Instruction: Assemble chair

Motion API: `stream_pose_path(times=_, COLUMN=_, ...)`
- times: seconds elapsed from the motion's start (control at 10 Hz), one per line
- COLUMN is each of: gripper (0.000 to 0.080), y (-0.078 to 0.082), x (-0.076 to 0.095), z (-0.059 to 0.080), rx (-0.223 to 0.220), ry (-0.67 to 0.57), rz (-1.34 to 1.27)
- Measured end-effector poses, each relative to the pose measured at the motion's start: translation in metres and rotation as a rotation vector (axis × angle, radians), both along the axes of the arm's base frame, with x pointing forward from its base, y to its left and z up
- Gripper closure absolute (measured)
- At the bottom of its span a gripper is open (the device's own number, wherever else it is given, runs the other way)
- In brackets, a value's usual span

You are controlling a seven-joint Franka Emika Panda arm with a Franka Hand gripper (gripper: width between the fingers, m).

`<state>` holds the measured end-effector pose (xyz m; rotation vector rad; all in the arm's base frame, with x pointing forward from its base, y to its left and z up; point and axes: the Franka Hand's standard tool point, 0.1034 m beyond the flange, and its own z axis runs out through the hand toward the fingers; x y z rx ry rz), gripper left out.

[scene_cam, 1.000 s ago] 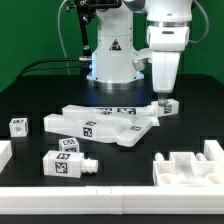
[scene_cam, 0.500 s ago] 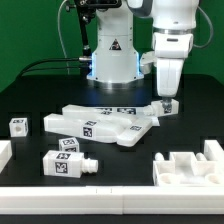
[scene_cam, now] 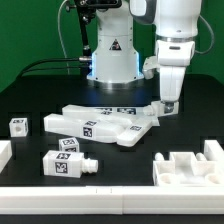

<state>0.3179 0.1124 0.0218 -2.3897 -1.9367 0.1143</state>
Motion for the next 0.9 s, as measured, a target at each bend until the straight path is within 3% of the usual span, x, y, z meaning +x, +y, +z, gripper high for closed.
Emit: stream_pose_path(times=0.9, gripper=0.0151, y=0.0017, x=0.0096, z=0.0, rx=0.013, ry=-0.021, rz=-0.01)
